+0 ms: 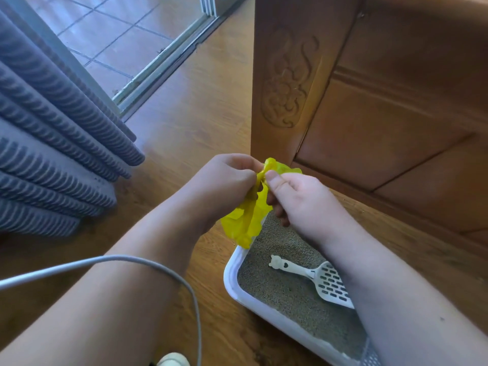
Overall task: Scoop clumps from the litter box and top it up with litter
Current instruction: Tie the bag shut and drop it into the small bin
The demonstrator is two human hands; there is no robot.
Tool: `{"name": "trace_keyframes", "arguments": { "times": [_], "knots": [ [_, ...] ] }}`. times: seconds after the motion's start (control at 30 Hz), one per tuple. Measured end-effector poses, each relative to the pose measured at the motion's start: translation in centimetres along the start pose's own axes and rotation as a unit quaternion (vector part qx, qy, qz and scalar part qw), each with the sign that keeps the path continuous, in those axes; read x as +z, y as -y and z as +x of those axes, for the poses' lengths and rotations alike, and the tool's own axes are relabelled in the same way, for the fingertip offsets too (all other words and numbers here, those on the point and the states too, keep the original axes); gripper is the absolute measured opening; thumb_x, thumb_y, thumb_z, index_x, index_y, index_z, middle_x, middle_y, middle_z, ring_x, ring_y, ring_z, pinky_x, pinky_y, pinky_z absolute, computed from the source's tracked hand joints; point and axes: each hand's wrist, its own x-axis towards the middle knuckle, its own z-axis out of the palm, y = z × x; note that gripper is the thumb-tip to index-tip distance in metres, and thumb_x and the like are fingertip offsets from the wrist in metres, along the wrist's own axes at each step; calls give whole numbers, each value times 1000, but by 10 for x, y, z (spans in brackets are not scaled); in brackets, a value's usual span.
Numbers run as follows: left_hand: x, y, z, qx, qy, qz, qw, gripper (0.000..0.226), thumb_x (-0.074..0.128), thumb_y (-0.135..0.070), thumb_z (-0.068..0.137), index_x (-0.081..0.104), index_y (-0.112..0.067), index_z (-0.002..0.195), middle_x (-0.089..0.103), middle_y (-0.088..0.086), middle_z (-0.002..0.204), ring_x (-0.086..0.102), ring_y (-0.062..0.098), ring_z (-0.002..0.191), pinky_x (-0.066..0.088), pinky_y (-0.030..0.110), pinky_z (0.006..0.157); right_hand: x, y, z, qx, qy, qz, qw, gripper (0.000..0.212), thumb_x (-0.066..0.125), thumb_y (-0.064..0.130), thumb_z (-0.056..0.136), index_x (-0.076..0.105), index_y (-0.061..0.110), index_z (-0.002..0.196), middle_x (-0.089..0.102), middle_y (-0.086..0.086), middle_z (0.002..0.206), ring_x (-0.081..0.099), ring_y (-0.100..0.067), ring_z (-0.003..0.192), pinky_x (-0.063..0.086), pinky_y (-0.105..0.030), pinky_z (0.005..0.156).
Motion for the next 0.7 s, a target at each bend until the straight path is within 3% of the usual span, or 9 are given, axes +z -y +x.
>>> {"name": "trace_keyframes", "arguments": {
  "times": [0.07, 0.17, 0.23, 0.3, 0.37, 0.5, 0.6, 0.7],
  "knots": [
    [1, 2, 0, 28, -5, 20, 999, 28, 48, -5, 85, 71, -19, 79, 64, -7, 64, 52, 10, 60, 42, 21, 57, -3, -1, 2, 4, -22, 3, 1000, 49, 49, 59, 87, 59, 17, 65, 55, 9, 52, 51, -16, 56, 51, -52, 68],
    [-1, 1, 1, 78, -66, 48, 994, 25, 52, -15, 80, 75, -26, 82, 71, -1, 74, 59, 19, 65, 48, 31, 61, -12, 3, 2, -25, -33, 4, 999, 46, 61, 45, 93, 56, 4, 72, 48, 2, 55, 42, -13, 53, 39, -36, 54],
    [-7, -1, 2, 103, -151, 65, 981, 21, 57, -15, 81, 75, -26, 81, 70, -2, 73, 58, 6, 59, 47, 25, 57, -17, 8, 0, -54, -44, 6, 998, 41, 62, 33, 96, 53, 0, 72, 42, -1, 57, 36, -10, 53, 30, -30, 50],
    [-16, -3, 3, 103, -221, 84, 966, 18, 60, -12, 85, 73, -24, 83, 67, -9, 71, 55, -6, 55, 38, 10, 49, -23, 11, 0, -80, -69, -1, 994, 40, 62, 24, 97, 50, -1, 69, 37, 0, 56, 32, -8, 53, 27, -28, 50],
    [-27, -1, 4, 79, -263, 84, 958, 18, 59, -13, 88, 72, -24, 87, 64, -10, 73, 54, -5, 54, 38, 10, 46, -29, 12, 1, -90, -108, -11, 990, 39, 62, 19, 95, 46, -1, 65, 32, 3, 55, 28, -7, 53, 25, -26, 48],
    [-52, 13, 13, -10, -334, 11, 943, 19, 55, -19, 91, 72, -23, 98, 65, 3, 79, 53, 15, 54, 41, 25, 49, -39, 6, 2, -62, -181, -43, 981, 38, 61, 19, 92, 43, 0, 64, 26, 7, 50, 23, -9, 50, 19, -25, 45],
    [-58, 28, 23, -97, -356, -77, 926, 21, 52, -17, 94, 70, -15, 105, 58, 5, 68, 50, 17, 51, 41, 26, 46, -42, -7, 4, 11, -221, -116, 968, 33, 58, 19, 88, 43, -2, 68, 28, -3, 55, 25, -18, 55, 21, -35, 49],
    [-57, 35, 30, -153, -376, -184, 895, 22, 49, -10, 95, 67, -11, 108, 49, 6, 66, 42, 17, 47, 38, 24, 43, -45, -23, 7, 84, -228, -150, 958, 31, 56, 19, 87, 42, -1, 69, 32, -9, 56, 29, -26, 59, 23, -35, 50]
  ]
}}
